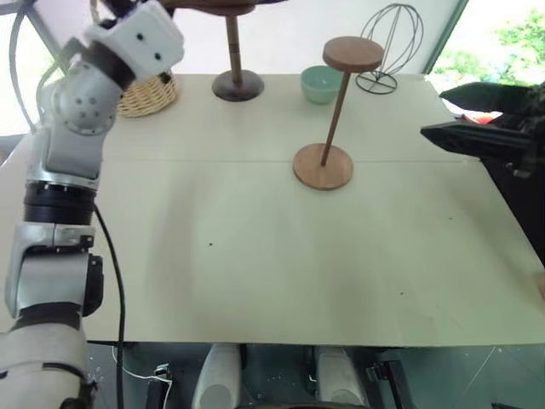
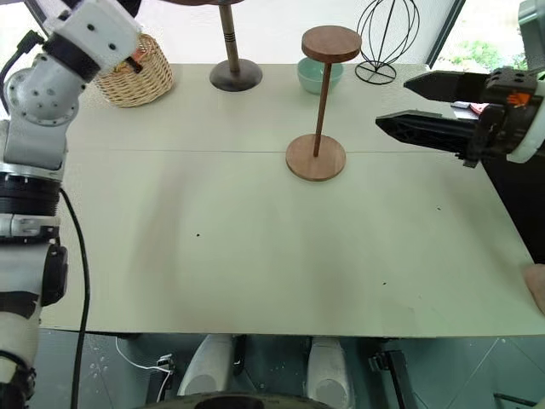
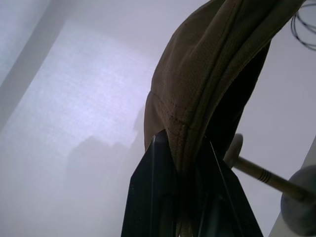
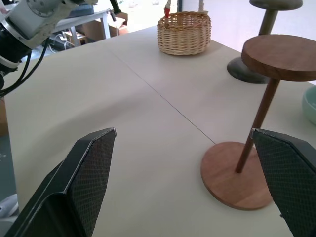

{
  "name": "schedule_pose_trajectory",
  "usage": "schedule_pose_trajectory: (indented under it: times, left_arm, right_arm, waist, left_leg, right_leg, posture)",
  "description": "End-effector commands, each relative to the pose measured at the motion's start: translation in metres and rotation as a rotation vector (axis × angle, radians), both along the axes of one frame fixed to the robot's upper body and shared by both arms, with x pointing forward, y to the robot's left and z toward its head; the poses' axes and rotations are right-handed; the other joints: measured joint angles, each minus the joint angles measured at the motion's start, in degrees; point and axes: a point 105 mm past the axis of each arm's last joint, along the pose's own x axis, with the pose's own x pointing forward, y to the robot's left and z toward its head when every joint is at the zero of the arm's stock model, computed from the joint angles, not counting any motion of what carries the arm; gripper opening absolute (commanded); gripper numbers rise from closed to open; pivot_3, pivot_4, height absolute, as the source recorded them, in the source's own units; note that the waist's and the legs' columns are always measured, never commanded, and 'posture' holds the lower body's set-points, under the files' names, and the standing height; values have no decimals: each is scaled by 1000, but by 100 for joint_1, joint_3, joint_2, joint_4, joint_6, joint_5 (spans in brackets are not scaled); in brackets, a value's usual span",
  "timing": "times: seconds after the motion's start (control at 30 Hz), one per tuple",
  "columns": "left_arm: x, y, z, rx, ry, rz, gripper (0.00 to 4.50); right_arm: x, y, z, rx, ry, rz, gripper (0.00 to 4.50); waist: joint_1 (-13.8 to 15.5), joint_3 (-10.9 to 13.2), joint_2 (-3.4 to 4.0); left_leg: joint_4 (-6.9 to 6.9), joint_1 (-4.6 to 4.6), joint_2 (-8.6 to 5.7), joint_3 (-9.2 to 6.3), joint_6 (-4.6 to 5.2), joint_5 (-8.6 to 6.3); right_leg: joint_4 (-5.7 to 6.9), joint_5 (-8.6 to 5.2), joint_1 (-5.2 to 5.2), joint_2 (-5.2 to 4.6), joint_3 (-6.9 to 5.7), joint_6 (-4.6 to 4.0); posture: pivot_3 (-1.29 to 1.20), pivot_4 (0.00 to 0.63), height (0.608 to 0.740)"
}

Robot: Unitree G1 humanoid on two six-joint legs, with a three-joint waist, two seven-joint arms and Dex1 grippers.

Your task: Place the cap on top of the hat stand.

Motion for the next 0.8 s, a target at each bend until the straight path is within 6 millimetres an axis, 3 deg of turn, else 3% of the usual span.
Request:
schedule_pose_trajectory:
  times: [0.03,0.37,0.57,0.67,0.8]
  left_arm:
    - [-28,-36,23,57,-106,-171,47]
    - [-28,-83,16,108,-112,-315,47]
    - [-6,-101,-11,137,-26,-276,47]
    - [-5,-116,-29,198,-31,-298,47]
    - [-7,-122,-48,236,-5,-325,47]
  right_arm:
    - [-8,-5,17,-15,-87,-14,4500]
    - [-14,0,12,-2,-82,-1,4500]
    - [-15,2,10,12,-82,1,4500]
    - [-16,3,12,23,-87,2,4500]
    - [-17,5,10,29,-85,2,4500]
  waist:
    - [5,0,0]
    - [5,0,-1]
    - [8,1,-1]
    - [9,1,-3]
    - [-1,1,-2]
  left_leg:
    - [1,-1,0,0,0,0]
    - [11,-1,-1,6,2,0]
    - [16,-1,-1,8,4,-2]
    - [18,-2,-1,8,7,-3]
    - [19,-1,-1,9,12,-6]
  right_leg:
    - [0,0,0,0,1,0]
    - [3,0,0,1,9,2]
    - [4,2,1,1,13,4]
    - [3,2,2,1,14,5]
    - [3,2,2,1,16,5]
  posture:
    - [0,150,728]
    - [0,150,728]
    - [0,150,728]
    - [0,150,728]
    - [0,150,728]
